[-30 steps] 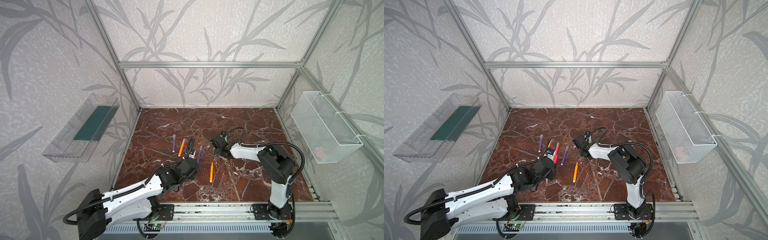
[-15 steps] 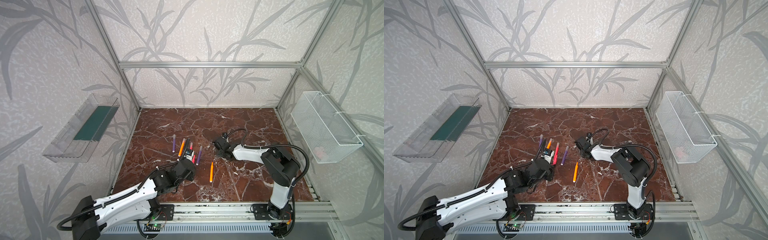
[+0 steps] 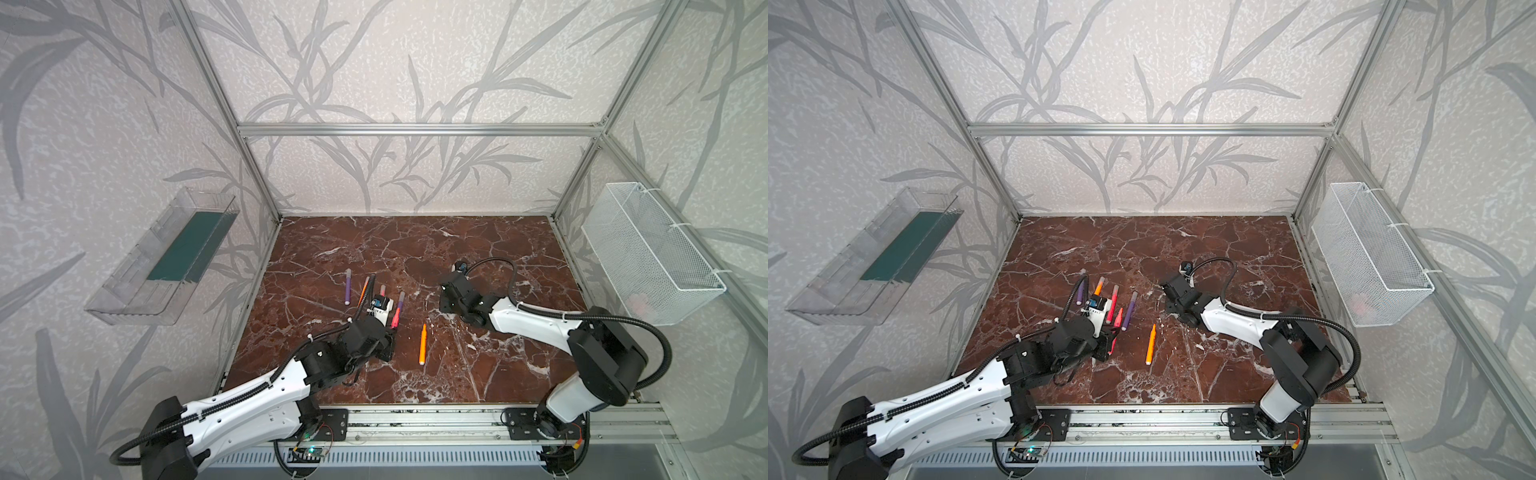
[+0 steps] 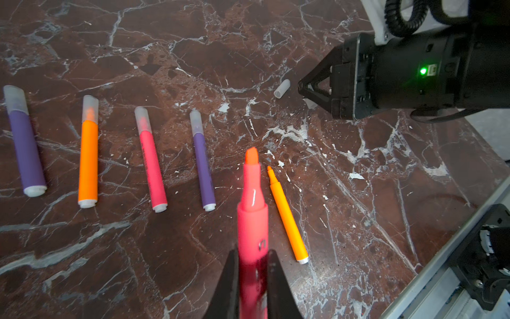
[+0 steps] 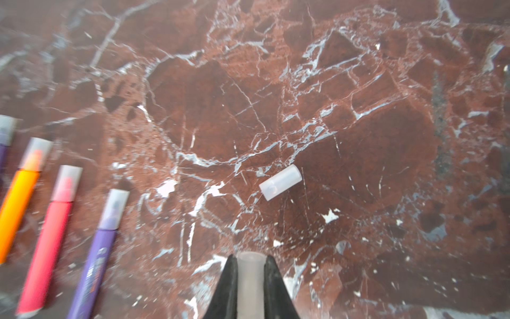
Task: Insert pens into pen caps
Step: Pick up the pen cap from the center of the table.
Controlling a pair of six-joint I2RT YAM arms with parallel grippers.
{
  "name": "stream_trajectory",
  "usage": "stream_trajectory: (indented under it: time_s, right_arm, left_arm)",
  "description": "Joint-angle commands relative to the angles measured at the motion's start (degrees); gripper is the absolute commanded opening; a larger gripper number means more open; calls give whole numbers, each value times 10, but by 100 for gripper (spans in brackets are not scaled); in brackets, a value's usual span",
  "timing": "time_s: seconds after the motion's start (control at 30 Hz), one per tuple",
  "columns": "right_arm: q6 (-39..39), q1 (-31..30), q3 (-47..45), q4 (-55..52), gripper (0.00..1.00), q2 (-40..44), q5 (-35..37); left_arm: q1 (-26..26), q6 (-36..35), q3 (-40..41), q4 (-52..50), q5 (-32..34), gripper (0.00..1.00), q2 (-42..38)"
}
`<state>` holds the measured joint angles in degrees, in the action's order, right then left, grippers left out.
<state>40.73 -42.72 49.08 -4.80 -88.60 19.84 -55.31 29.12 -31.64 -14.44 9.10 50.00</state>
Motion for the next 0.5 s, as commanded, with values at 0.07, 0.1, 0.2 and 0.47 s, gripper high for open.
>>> stream_trajectory:
  time_s: [0.07, 0.1, 0.2, 0.47]
  right_arm:
    - [20, -22, -66, 94, 2, 94, -35]
    - [22, -27, -79, 112, 2, 110, -42]
    - [27, -35, -108, 155, 1, 151, -68]
    - [36, -44, -172, 271, 0, 223, -132]
  left_arm:
    - [2, 3, 11, 59, -36, 0, 4]
    - [2, 4, 11, 66, -42, 0, 6]
    - [2, 7, 11, 87, -56, 0, 13]
    - [2, 14, 16, 132, -88, 0, 26]
